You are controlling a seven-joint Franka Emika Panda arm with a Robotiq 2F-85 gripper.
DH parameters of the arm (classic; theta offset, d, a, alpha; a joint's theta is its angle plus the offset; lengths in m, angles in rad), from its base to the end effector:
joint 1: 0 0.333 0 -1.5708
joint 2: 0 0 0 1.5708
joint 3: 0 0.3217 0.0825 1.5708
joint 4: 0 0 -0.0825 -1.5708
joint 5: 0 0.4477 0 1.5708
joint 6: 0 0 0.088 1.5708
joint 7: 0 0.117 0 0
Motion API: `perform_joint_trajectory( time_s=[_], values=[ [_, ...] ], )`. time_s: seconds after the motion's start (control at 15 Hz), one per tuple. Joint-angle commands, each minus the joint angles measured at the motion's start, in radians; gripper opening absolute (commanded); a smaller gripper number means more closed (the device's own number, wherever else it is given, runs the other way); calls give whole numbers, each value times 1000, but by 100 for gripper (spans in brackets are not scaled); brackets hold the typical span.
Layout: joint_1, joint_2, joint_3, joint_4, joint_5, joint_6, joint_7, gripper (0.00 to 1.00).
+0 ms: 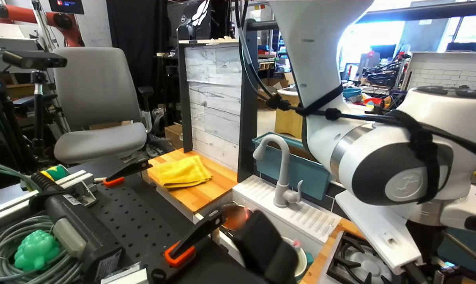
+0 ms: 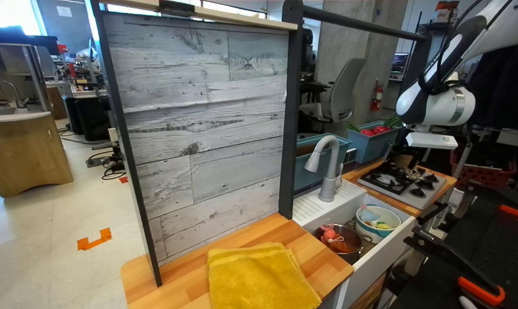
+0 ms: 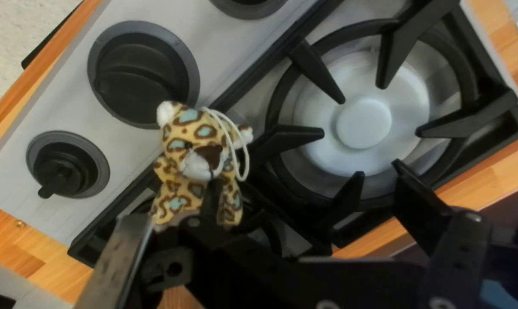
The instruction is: Pick up the object plush toys from the counter and stove and put them in the pots, then wipe the counter
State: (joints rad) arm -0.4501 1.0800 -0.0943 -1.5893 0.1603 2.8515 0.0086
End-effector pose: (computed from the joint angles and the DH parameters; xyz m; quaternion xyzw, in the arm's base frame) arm 0.6040 -0.3708 -0.0454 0.9442 -0.3154 0.0891 0.0339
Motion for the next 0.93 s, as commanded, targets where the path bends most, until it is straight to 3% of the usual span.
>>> perform_joint_trajectory(
  time_s=[0.0, 0.07, 0.13, 0.27, 0.47, 0.67, 0.87],
  values=[
    [55, 124, -62, 146, 0, -42, 79, 100],
    [61, 144, -72, 169, 0, -48, 94, 100],
    [66, 160, -80, 189, 0, -59, 106, 79],
    [69, 170, -89, 210, -3, -82, 115, 66],
    [51, 136, -67, 212, 0, -145, 88, 55],
    [44, 92, -45, 169, -5, -138, 44, 35],
    [43, 68, -35, 137, -6, -110, 18, 7]
  ],
)
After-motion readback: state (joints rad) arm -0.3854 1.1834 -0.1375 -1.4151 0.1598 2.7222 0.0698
